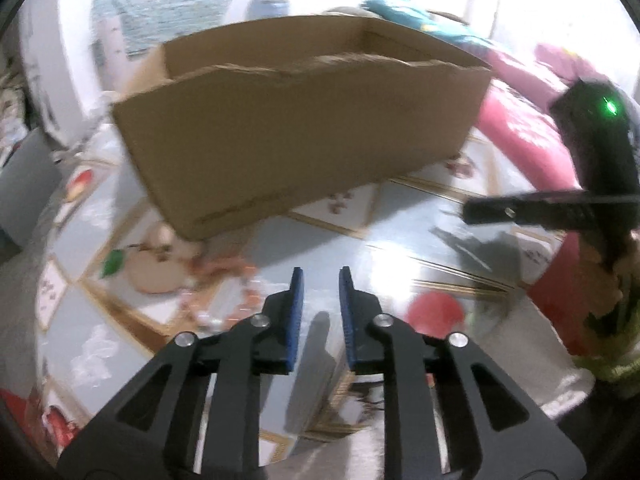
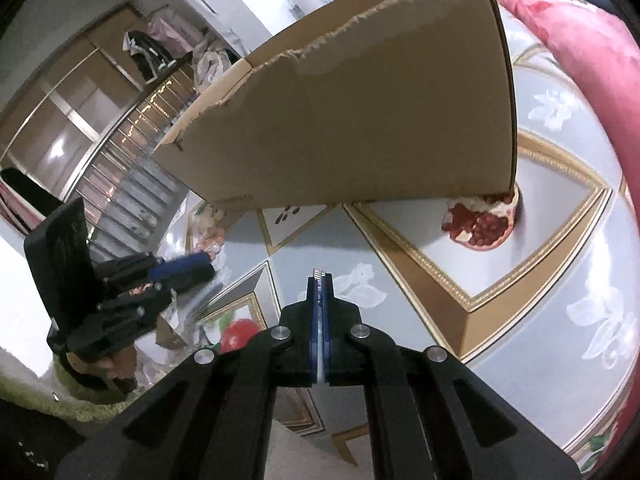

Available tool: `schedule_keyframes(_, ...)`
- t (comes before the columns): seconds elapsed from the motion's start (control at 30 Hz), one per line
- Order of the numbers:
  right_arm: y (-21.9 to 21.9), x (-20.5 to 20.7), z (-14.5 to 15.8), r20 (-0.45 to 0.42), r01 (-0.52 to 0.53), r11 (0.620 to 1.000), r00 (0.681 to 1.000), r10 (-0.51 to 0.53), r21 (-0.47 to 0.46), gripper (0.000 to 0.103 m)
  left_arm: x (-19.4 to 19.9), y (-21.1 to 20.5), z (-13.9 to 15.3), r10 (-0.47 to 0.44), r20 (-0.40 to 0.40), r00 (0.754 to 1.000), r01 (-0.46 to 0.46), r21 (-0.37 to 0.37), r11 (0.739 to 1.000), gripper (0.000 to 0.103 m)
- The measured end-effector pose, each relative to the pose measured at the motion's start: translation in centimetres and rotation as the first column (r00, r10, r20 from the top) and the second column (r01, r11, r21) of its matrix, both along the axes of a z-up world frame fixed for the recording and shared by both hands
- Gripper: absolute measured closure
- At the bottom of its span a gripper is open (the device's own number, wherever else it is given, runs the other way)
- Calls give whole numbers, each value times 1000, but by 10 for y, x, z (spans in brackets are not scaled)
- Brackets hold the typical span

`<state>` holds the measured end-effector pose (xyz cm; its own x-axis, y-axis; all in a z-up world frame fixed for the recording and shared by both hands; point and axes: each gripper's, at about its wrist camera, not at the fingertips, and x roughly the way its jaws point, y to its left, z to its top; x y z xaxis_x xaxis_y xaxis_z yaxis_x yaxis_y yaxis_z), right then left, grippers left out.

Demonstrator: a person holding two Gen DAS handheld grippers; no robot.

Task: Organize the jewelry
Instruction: 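Close the left gripper on the pink beaded bracelet beside the box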

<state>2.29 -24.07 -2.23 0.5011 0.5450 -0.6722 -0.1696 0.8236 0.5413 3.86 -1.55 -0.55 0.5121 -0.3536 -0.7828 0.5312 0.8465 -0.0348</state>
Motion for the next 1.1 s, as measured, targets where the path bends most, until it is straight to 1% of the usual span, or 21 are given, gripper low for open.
schedule_keyframes(0.07, 2, 0, -1, 2, 5, 1000, 1000, -5, 4, 101, 7, 5, 2, 52, 9, 999, -53, 29, 998, 77)
schedule_keyframes(0.13, 2, 1, 0, 5, 8, 1000, 1000, -8, 11, 101, 13, 7, 2, 80, 9, 997, -80, 44, 996, 74)
schedule_keyframes(0.2, 3, 1, 1, 12, 12, 1000, 1000, -12, 14, 101, 19, 8, 0, 106, 0, 994, -106, 70, 992, 74)
schedule_keyframes(0.27, 2, 0, 2, 24, 15, 1000, 1000, -16, 24, 101, 28, 7, -7, 133, -32, 991, -129, 96, 987, 74)
schedule_keyframes(0.37, 0, -1, 4, 32, 20, 999, 999, -21, 35, 101, 38, 9, -17, 180, -75, 981, -170, 119, 978, 74)
schedule_keyframes(0.43, -2, -1, 5, 37, 22, 999, 999, -24, 40, 101, 41, 10, -18, 201, -76, 977, -191, 121, 974, 73)
schedule_keyframes(0.63, -2, 0, 6, 45, 18, 999, 999, -20, 50, 101, 43, 4, -18, 222, -67, 973, -209, 160, 965, 73)
schedule_keyframes(0.83, 2, 1, 7, 51, 12, 999, 999, -14, 51, 101, 51, -2, -18, 244, -97, 965, -229, 149, 962, 75)
schedule_keyframes(1.1, 2, 0, 9, 52, 11, 999, 999, -13, 47, 101, 57, 0, -18, 240, -111, 964, -225, 135, 965, 82)
